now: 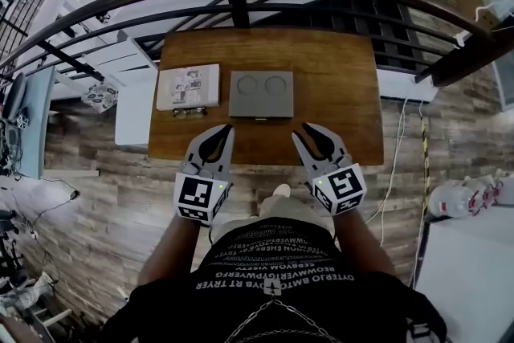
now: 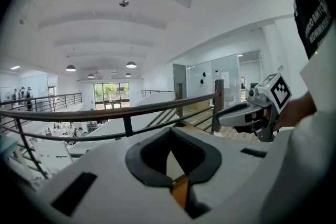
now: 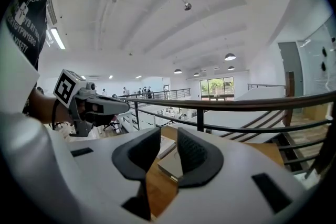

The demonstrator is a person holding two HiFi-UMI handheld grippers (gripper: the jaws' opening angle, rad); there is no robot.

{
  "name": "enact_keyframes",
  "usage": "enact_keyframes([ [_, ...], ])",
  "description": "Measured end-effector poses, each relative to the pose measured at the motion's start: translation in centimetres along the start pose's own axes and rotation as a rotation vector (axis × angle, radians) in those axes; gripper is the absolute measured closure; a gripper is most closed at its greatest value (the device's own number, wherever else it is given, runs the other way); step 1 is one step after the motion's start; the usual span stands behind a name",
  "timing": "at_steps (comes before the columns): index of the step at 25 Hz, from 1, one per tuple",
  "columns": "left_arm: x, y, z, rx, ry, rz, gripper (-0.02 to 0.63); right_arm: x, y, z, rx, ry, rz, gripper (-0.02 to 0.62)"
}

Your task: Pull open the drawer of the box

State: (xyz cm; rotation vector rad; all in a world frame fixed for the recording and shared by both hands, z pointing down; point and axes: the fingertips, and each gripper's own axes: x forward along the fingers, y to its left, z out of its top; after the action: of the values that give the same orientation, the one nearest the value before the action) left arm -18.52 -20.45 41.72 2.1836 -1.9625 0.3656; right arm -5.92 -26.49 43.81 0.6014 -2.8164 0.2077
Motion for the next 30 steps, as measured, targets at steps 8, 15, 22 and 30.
enact_keyframes([
  [8, 3.2, 1.5, 1.3, 0.002, -0.001, 0.013, 0.600, 3.1, -1.9, -0.3, 0.006, 0.031, 0.046, 0.497],
  [15, 4.0, 4.5, -2.4, -0.029, 0.067, -0.002, 0.600, 5.7, -2.2, -2.4, 0.049, 0.081, 0.013, 0.495],
  [22, 6.5, 7.3, -6.1, -0.004, 0.118, -0.153, 0.600, 9.0, -0.3, -6.1, 0.103, 0.139, -0.071, 0.495],
  [30, 10.5, 10.5, -9.3, 0.017, 0.117, -0.303, 0.600, 12.6, 1.5, -10.8, 0.155, 0.216, -0.171, 0.494],
])
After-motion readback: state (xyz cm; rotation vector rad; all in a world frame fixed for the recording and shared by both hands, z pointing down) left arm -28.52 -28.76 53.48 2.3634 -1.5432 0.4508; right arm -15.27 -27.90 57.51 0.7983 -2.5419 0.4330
